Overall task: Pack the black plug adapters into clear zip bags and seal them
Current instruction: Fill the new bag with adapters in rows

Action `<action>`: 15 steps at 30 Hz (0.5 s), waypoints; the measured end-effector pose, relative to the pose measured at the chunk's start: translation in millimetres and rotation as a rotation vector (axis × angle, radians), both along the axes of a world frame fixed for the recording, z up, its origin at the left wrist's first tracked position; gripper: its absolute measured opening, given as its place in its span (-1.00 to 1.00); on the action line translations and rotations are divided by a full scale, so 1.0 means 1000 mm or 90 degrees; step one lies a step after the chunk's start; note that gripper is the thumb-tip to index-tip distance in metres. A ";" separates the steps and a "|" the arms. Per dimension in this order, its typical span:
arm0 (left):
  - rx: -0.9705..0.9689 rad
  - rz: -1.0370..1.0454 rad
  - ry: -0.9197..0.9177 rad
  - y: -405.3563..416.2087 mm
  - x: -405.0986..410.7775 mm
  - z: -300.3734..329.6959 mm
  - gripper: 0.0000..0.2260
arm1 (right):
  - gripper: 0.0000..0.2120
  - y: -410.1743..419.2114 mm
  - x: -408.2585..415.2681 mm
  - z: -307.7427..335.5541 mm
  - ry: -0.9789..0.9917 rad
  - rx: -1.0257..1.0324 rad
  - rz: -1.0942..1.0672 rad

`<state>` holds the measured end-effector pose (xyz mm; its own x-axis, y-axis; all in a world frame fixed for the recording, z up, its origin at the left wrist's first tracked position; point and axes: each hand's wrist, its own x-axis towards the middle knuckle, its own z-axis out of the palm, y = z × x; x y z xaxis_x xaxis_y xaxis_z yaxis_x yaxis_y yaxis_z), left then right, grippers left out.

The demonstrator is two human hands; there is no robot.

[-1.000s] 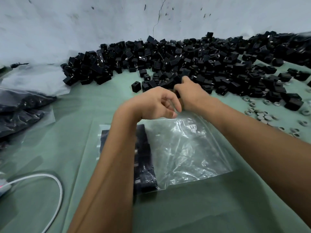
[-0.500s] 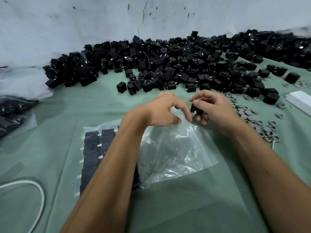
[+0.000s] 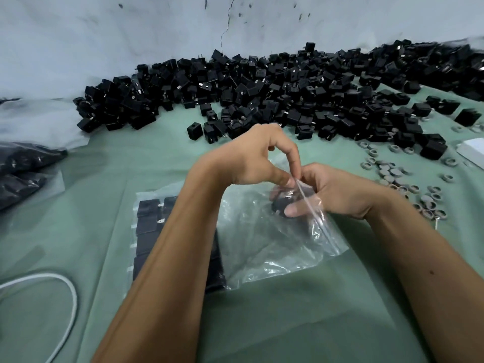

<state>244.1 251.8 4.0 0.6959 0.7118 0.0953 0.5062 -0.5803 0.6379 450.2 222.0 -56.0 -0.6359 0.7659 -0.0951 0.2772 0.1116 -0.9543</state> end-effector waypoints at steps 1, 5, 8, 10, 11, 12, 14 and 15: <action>0.001 -0.002 -0.007 -0.001 0.001 0.002 -0.84 | -0.70 -0.002 -0.005 0.001 -0.007 0.003 0.018; 0.006 -0.012 -0.017 -0.005 0.004 0.006 -0.83 | -0.68 -0.008 -0.024 -0.002 0.036 -0.063 0.095; 0.005 -0.015 -0.021 -0.006 0.005 0.008 -0.83 | -0.68 -0.009 -0.033 -0.012 0.036 -0.095 0.109; 0.006 -0.018 -0.023 -0.007 0.005 0.008 -0.84 | -0.69 -0.008 -0.040 -0.017 0.031 -0.093 0.068; 0.006 -0.021 -0.024 -0.007 0.004 0.008 -0.84 | -0.72 -0.010 -0.041 -0.017 0.052 -0.121 0.027; 0.003 -0.023 -0.025 -0.007 0.004 0.008 -0.84 | -0.62 -0.011 -0.041 -0.015 0.067 -0.111 0.029; -0.009 -0.024 -0.028 -0.008 0.003 0.009 -0.84 | -0.60 -0.016 -0.049 -0.009 0.023 -0.009 0.146; -0.015 -0.025 -0.028 -0.008 0.003 0.009 -0.83 | -0.63 -0.017 -0.050 -0.007 -0.004 -0.003 0.184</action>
<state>247.4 243.7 12.8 0.7186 0.6866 0.1102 0.4550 -0.5840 0.6722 399.9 205.0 -63.3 -0.8274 0.5521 -0.1028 0.2399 0.1821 -0.9536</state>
